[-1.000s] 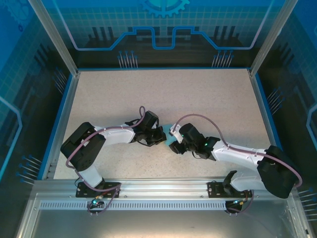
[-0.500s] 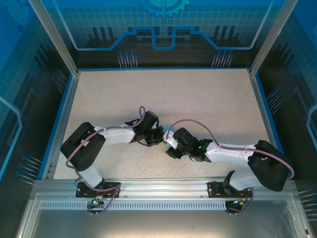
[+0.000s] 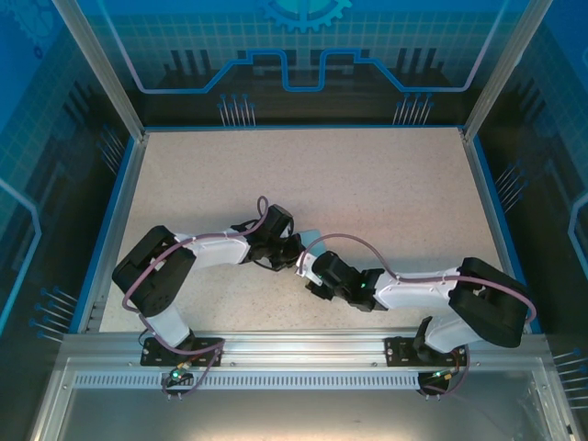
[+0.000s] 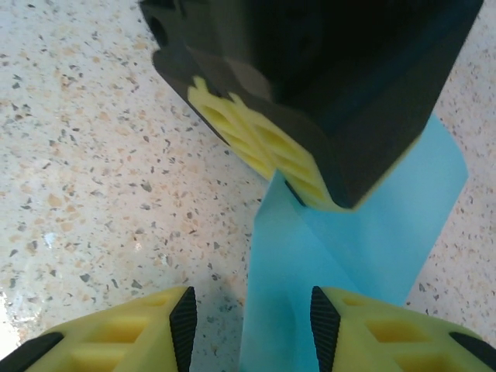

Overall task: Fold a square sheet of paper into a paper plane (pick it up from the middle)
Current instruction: Fold the wing for the fifth time at the center of the table.

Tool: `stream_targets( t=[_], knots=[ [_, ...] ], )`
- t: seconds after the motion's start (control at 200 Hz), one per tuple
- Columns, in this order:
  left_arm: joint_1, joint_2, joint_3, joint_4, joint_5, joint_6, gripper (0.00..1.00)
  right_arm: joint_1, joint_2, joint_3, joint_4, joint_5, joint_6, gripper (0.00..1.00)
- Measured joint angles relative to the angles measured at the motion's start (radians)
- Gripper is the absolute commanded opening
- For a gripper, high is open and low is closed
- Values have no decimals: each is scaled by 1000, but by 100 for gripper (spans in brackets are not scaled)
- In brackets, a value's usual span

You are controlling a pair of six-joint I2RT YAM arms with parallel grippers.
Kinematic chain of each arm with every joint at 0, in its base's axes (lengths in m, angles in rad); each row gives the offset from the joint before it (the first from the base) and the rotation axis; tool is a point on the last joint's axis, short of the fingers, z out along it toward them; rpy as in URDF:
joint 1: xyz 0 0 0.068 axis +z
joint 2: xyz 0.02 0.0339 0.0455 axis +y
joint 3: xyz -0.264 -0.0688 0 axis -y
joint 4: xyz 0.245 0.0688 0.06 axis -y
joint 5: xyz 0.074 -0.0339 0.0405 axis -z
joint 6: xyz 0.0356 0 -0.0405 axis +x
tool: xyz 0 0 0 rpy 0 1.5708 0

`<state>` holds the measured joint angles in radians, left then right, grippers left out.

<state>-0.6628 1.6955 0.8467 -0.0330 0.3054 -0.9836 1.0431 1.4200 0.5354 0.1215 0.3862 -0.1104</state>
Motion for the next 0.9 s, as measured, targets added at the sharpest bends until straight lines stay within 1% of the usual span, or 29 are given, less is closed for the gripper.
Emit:
stream_targets(
  t=[0.095,0.395,0.745,0.815,0.865,0.9],
  knots=[
    [0,0,1,0,3,0,4,6,11,-2,24,31,-6,46],
    [0,0,2,0,3,0,5,21,32,-10,75,111,-6,37],
    [0,6,2,-16,-2,0,5,50,75,-17,129,155,21,34],
    [0,6,2,-16,-2,0,5,52,75,-23,135,161,31,29],
    [0,6,2,-16,-2,1,5,54,75,-26,142,163,36,30],
    [0,6,2,-16,-1,1,5,56,74,-26,141,165,42,32]
  ],
)
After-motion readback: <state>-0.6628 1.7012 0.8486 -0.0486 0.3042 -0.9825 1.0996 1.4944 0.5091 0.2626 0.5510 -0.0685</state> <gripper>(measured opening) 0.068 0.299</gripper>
